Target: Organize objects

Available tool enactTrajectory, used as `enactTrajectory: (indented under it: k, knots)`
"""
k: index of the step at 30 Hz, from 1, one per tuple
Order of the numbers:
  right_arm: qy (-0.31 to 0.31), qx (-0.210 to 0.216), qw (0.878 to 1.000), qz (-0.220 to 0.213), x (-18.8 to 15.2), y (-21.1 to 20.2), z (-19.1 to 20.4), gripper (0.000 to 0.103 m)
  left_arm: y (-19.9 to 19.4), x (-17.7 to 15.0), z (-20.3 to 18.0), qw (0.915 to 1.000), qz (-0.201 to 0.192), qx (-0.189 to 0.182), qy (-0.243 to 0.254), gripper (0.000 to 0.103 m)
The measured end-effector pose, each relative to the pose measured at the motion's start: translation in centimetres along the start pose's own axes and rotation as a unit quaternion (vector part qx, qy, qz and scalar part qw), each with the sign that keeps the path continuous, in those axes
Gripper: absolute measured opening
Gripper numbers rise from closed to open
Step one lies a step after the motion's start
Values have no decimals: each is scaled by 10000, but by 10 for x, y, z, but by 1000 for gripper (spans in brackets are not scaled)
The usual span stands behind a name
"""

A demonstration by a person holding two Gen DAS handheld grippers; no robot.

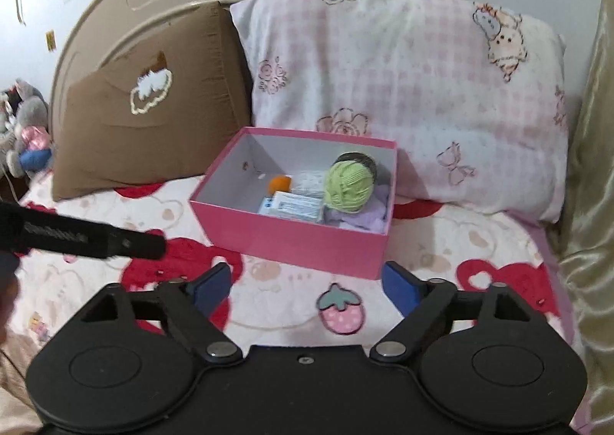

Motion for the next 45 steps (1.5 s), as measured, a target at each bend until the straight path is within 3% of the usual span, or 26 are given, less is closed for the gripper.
enactTrajectory:
  k: [5,7,9,20,31,45]
  knots:
    - [-10,-344,9993,166,-7,8,-6,92,-1,-5,5,9998,-15,177,-46,76]
    - [47,-419,9988,264,-11,12,-8,94,-1,-5,8,9996,-60,255,-51,94]
    - [43,-467,9984,306,-13,13,-9,95,-1,-4,11,9994,-100,340,-66,102]
    - [350,-549,9969,432,-19,8,-12,96,9,-10,26,9960,203,874,1,103]
    - [356,-723,9953,531,-22,5,-10,96,-1,-10,25,9955,142,930,66,103]
    - [648,-984,9905,709,-34,-1,-13,96,-2,-24,18,9925,434,1081,363,103]
Point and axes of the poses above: each gripper's, at about its wrist camera, not at the fingertips, and y roughly the way its jaws point, z to its left, x to its top, the point moved 10 cm from there along y, roughly the way its jaws point, and after that the axes turned 12 degrees about x, right-handed, at the moved point
